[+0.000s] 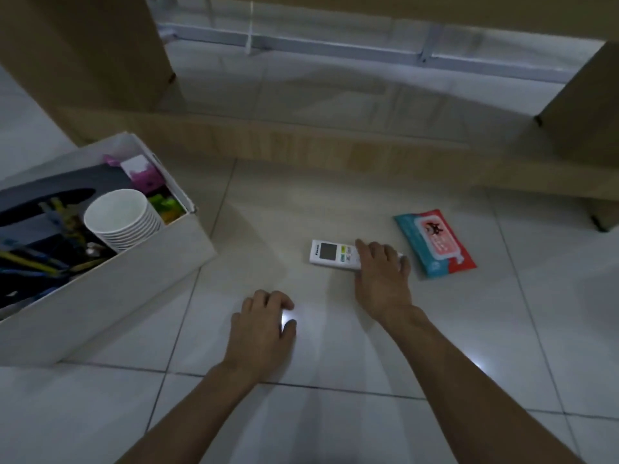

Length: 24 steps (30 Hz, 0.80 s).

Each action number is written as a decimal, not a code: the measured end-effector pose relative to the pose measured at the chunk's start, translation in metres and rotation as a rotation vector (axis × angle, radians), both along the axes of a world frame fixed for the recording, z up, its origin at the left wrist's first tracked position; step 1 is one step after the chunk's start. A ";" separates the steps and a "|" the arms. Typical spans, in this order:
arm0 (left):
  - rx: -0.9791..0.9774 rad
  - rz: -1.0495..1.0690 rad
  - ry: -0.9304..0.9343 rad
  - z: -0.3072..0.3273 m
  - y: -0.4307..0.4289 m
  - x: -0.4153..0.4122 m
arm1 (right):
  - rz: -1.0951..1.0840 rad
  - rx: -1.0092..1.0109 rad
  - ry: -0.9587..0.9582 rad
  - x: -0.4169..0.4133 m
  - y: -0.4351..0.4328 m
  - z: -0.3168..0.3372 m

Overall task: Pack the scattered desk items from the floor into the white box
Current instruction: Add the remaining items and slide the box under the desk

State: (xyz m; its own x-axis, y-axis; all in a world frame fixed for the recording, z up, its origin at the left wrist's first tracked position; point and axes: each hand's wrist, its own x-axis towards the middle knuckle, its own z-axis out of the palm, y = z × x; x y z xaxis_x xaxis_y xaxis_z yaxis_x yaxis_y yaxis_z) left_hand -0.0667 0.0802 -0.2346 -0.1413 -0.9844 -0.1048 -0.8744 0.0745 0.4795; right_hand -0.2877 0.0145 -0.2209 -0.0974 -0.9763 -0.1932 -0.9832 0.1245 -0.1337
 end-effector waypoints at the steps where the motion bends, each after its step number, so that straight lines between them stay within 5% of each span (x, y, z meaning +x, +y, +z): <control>1: -0.031 0.003 -0.013 -0.002 0.001 -0.002 | 0.018 -0.020 0.011 -0.003 0.001 -0.003; 6: -0.049 -0.009 0.022 -0.009 -0.003 0.000 | 0.045 -0.049 -0.172 0.030 0.015 -0.002; 12: 0.033 0.250 0.449 -0.001 0.005 0.016 | 0.010 -0.116 -0.590 0.102 0.069 0.002; 16: -0.050 0.219 0.199 0.004 0.032 0.064 | 0.028 -0.244 -0.846 0.110 0.053 0.042; 19: 0.066 0.216 -0.085 0.000 0.049 0.116 | 0.260 -0.338 -0.973 0.139 0.006 0.109; 24: 0.249 0.083 -0.157 -0.013 0.063 0.155 | 0.788 -0.263 -0.740 0.262 -0.083 0.190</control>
